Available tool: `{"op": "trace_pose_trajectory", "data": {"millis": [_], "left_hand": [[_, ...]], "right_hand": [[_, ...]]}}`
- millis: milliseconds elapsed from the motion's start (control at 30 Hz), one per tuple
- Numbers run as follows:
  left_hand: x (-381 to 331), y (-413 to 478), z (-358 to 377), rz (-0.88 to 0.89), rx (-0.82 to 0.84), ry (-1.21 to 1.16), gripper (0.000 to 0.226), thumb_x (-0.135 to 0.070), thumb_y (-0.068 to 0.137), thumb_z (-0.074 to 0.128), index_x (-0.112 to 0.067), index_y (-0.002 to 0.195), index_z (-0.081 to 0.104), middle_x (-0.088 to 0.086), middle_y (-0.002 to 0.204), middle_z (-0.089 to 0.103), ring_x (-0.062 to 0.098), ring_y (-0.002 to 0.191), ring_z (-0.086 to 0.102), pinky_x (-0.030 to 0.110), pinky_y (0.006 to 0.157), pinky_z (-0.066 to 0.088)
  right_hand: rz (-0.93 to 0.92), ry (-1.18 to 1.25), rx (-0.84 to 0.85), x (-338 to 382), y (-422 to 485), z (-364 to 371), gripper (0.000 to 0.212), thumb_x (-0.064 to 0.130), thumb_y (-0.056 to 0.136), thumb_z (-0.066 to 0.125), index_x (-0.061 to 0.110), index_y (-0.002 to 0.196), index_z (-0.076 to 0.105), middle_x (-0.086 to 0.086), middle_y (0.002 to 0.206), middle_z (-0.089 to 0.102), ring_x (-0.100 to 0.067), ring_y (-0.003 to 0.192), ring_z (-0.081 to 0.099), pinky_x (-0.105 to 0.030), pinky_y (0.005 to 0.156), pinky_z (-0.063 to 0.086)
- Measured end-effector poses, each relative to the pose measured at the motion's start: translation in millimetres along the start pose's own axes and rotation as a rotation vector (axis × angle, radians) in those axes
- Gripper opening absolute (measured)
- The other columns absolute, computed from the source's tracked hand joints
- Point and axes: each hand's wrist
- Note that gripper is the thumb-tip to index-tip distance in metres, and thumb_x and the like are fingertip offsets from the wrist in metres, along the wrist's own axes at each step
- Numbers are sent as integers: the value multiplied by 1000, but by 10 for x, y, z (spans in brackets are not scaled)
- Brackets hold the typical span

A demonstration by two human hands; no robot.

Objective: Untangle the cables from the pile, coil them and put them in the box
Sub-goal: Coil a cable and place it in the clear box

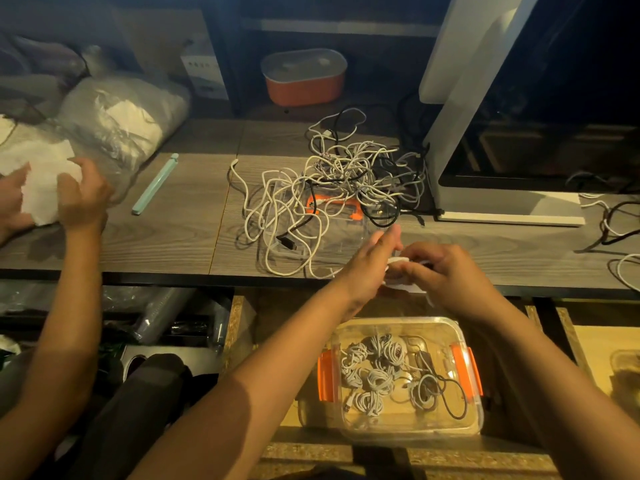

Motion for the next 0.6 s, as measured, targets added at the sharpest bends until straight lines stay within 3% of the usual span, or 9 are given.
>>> {"op": "trace_pose_trajectory", "data": {"millis": [100,267,333,433,533,600], "left_hand": [[98,-23,60,231,-264,278,27,-42,99,34,-32,78,46,-1,75,56,18,68,57,35,63,46],[126,80,48,285,-499,731,60,-46,99,21,-16,62,58,11,70,63,27,71,59,33,61,40],[131,97,30,229,-499,777,64,-48,99,21,-14,54,52,13,66,60,31,69,57,34,60,38],[137,58,125,84,-440,573,63,-48,99,23,-15,52,46,7,61,52,26,64,52,31,59,32],[143,4,210,68,-321,458,54,-45,101,25,-16,62,50,5,68,53,22,70,50,30,64,33],[166,-18,231,154,-222,538,47,-44,100,28,-13,78,56,2,74,56,22,75,54,32,67,38]], "right_hand": [[97,220,-71,-18,-32,2,14,21,90,58,14,84,68,-11,73,64,-15,55,50,-26,48,39],[116,242,14,5,-73,75,18,22,89,58,6,85,66,-6,62,54,-8,47,43,-18,43,34],[124,146,108,-14,-64,-3,15,20,90,58,8,87,67,-7,65,57,-8,51,46,-16,45,36],[179,79,199,-24,-33,-80,16,21,92,58,12,82,66,1,59,55,-2,47,44,-14,43,34],[177,63,124,-63,-30,-80,19,18,94,55,9,83,67,-1,59,54,-4,48,44,-15,43,34],[107,12,82,-100,-69,-91,19,18,95,52,8,91,68,-9,72,62,-14,55,50,-20,50,40]]}}
Point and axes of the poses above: each hand's wrist, its own y-axis towards the middle knuckle, its own z-axis out of the palm, x = y × z
